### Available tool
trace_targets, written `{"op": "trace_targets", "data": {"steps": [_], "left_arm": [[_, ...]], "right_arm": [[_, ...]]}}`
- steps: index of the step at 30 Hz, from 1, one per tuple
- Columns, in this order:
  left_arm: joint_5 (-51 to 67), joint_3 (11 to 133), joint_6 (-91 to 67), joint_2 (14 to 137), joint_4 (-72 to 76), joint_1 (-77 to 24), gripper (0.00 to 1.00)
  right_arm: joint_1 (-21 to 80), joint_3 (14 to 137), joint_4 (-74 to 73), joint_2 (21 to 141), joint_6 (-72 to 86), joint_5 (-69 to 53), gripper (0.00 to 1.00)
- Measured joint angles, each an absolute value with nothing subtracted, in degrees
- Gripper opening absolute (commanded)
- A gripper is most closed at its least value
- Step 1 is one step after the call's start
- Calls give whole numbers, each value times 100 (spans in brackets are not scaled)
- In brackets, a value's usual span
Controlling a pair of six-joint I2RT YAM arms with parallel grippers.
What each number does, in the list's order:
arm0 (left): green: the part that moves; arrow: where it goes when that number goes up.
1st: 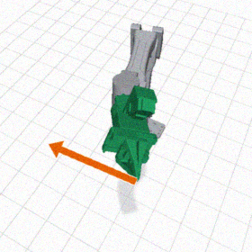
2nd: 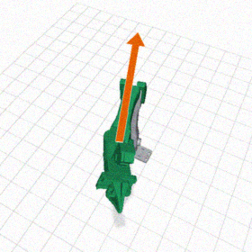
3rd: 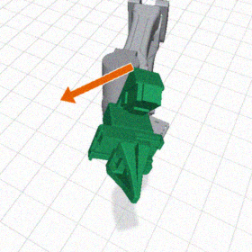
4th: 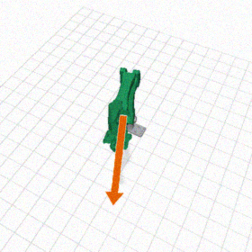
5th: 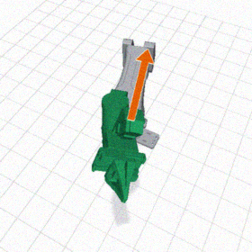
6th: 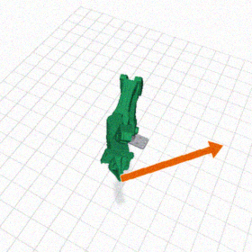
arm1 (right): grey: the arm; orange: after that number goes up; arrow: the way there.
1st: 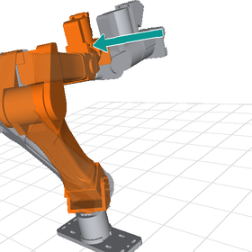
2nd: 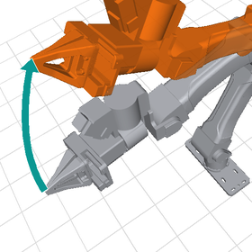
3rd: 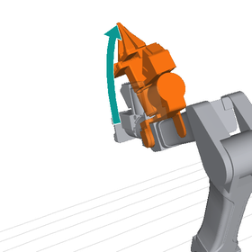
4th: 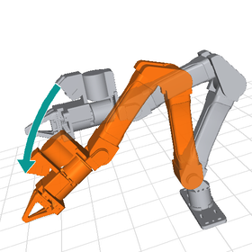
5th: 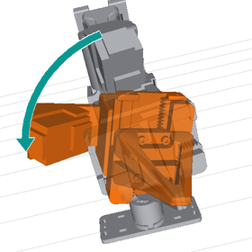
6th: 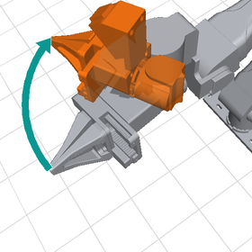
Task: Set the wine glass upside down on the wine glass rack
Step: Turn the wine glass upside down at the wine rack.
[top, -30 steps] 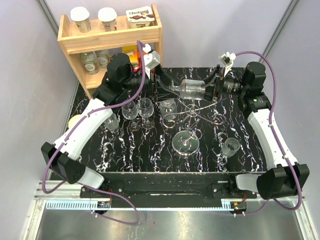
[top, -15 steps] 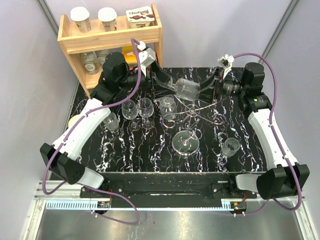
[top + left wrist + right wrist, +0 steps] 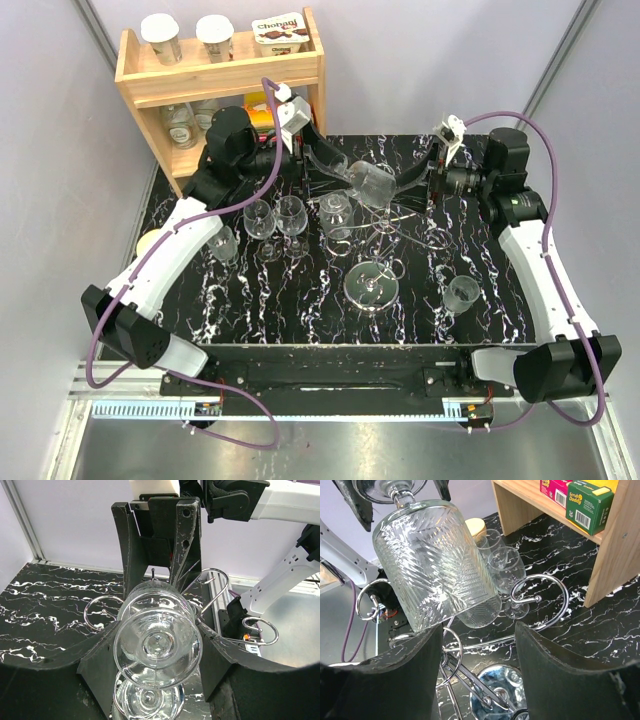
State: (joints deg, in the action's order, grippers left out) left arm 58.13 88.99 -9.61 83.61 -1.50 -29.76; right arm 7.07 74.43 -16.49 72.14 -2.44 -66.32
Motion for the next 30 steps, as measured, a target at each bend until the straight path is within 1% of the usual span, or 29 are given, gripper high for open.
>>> {"op": "trace_targets", "data": {"steps": [30], "left_arm": [[5833, 8864, -1125, 8361, 14, -2978, 0]], "right_arm": [[696, 8040, -2991, 7137, -1568, -6388, 65]]}}
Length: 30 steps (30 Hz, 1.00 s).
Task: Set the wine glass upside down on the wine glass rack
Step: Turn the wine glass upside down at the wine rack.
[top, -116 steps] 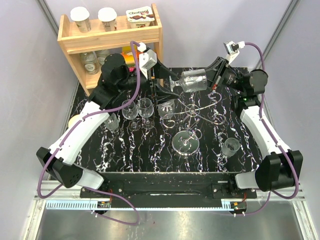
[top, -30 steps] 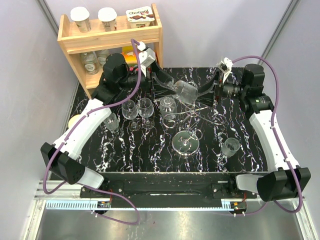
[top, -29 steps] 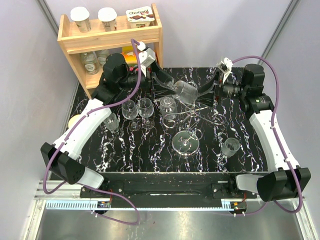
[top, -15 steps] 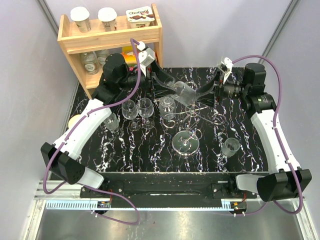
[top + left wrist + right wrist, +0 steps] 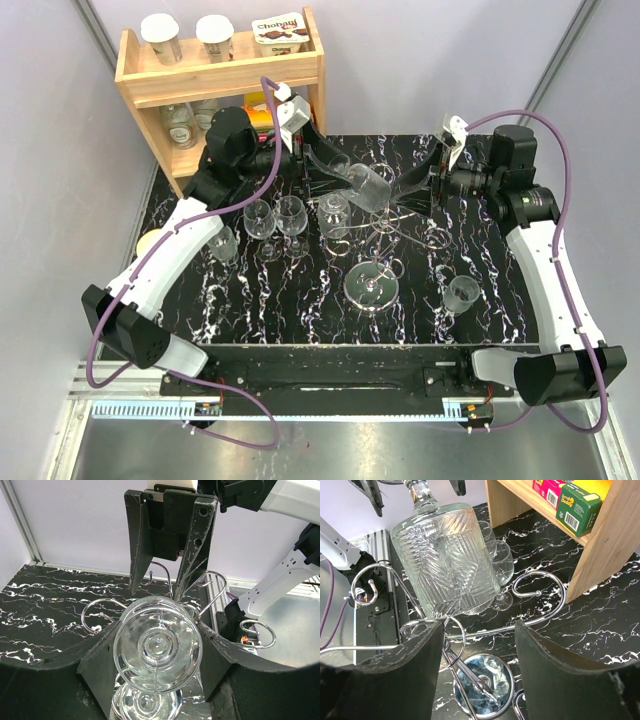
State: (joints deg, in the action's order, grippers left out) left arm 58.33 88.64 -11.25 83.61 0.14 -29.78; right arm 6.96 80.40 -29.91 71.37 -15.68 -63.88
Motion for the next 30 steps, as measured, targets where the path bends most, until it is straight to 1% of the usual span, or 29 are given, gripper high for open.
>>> {"op": "trace_targets", "data": {"steps": [8, 13, 18, 20, 22, 30], "left_arm": [[5830, 8888, -1122, 8396, 12, -2995, 0], [5824, 9008, -1118, 8545, 10, -3009, 0], [5811, 9159, -1100, 8702, -49, -3065, 0], [5802, 9231, -1094, 8750, -62, -3103, 0], [5800, 9314, -1081, 8790, -99, -3138, 0], [5795, 9614, -1037, 8853, -198, -3240, 0]], "right_arm": [[696, 8291, -3371, 7111, -1846, -6263, 69], [696, 9000, -3660, 7116, -1957, -6191, 77], [753, 9445, -3815, 7124, -2062, -6145, 94], [827, 9461, -3887, 7161, -2082, -6104, 98], [917, 9461, -3938, 7238, -2104, -6077, 99], [1374, 9463, -4189, 7697, -2261, -5800, 99]]}}
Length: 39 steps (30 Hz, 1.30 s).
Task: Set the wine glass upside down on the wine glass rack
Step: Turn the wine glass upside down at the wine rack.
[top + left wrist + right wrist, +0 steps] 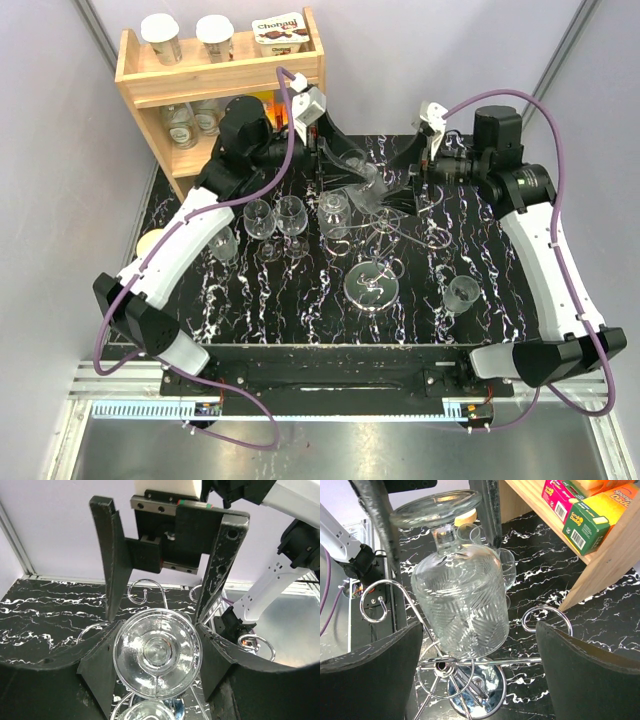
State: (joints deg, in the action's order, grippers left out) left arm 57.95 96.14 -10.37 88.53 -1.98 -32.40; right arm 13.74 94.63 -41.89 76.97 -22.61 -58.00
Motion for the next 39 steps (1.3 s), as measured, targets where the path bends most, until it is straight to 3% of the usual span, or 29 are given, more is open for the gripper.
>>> {"op": "trace_targets", "data": {"steps": [15, 39], "left_arm": [[5896, 9677, -1367, 8906, -64, -3356, 0], [6001, 9717, -2803, 9172, 1697, -3356, 0]], "right_arm": [[1638, 9052, -3607, 7662, -2154, -5861, 99], [1640, 8355, -1651, 7590, -607, -6401, 99]]}}
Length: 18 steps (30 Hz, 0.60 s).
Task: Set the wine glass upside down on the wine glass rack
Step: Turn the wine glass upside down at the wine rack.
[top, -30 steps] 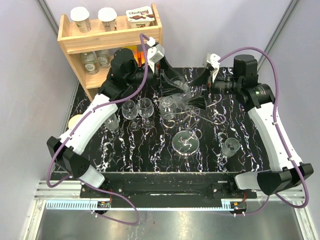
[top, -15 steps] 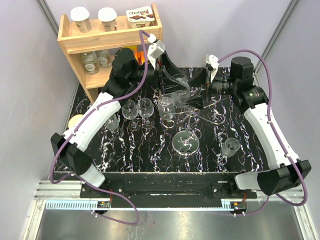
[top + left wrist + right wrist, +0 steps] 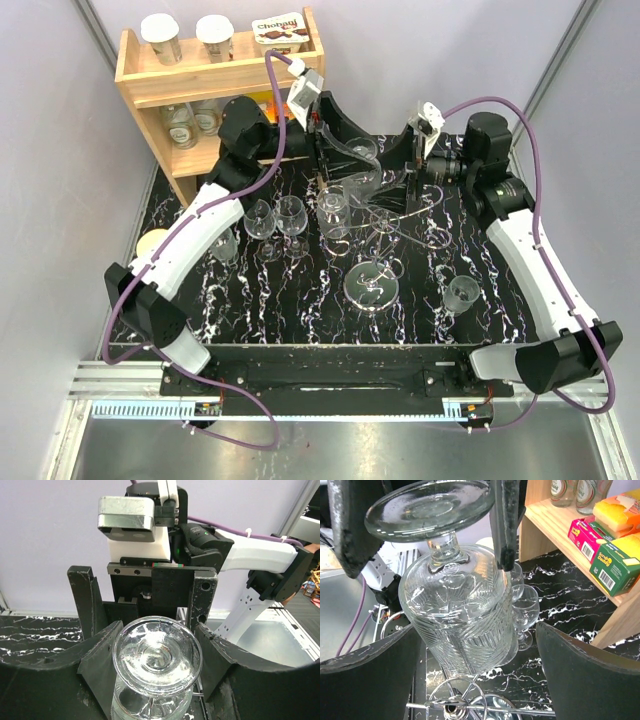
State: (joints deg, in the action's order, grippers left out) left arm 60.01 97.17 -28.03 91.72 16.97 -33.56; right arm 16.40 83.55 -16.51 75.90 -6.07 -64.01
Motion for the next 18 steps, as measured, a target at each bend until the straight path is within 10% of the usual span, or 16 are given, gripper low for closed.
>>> {"op": "trace_targets", "data": {"steps": [18], "left_arm": [[5999, 9717, -3514, 9203, 2731, -3339, 0]], "right_arm": [[1363, 7037, 2563, 7553, 2714, -7008, 99]]}}
